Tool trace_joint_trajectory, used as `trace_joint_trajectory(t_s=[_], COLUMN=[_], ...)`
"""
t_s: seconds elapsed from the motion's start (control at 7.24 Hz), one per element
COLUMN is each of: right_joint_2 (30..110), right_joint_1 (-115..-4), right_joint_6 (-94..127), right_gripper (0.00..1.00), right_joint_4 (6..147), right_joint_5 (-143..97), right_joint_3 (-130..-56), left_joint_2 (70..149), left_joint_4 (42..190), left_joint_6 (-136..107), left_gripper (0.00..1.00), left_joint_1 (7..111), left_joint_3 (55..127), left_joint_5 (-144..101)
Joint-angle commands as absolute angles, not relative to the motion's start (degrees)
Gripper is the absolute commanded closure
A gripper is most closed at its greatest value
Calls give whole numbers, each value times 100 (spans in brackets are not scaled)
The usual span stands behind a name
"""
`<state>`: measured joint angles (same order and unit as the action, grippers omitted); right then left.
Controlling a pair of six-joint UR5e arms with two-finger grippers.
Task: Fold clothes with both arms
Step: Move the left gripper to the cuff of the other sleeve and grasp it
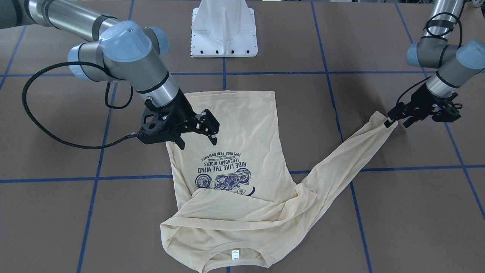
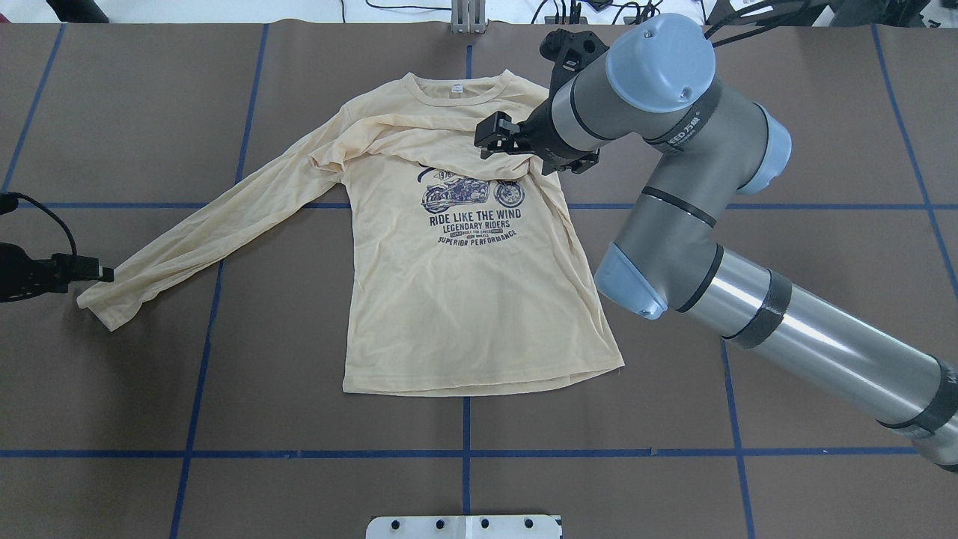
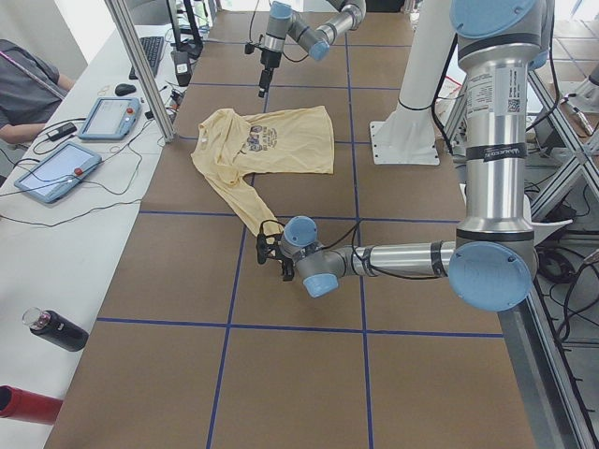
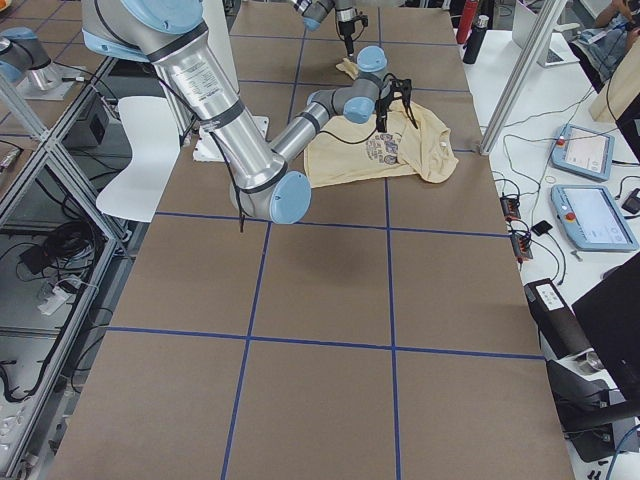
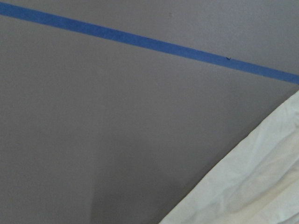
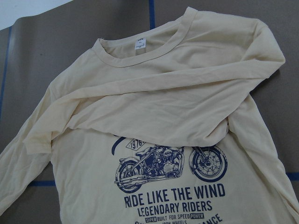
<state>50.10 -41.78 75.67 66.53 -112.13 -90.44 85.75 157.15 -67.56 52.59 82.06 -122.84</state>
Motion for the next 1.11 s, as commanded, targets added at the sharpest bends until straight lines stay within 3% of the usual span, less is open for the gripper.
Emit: trace_joint_trajectory(t_s=[0.0,0.55,0.97], right_joint_2=[5018,5018,5045], right_joint_1=[-4184,-4192,-4192], right_joint_6=[7567,7567,7567], right_gripper=[1,1,1], right_joint_4=[6653,6653,6653], right_joint_5=[-11268,-11276,-11268], right_joint_3=[-9044,-9044,-9035], left_joint_2=[8569,8358,8358], left_joint_4=[15715,15706,15688], left_joint_6=[-6759,-6759,-6759], left_gripper=[7,33,36], left_joint_1=[5134,5080,5045], left_joint_3=[8270,8543,8534], left_joint_5=[-12287,-12296,-12287])
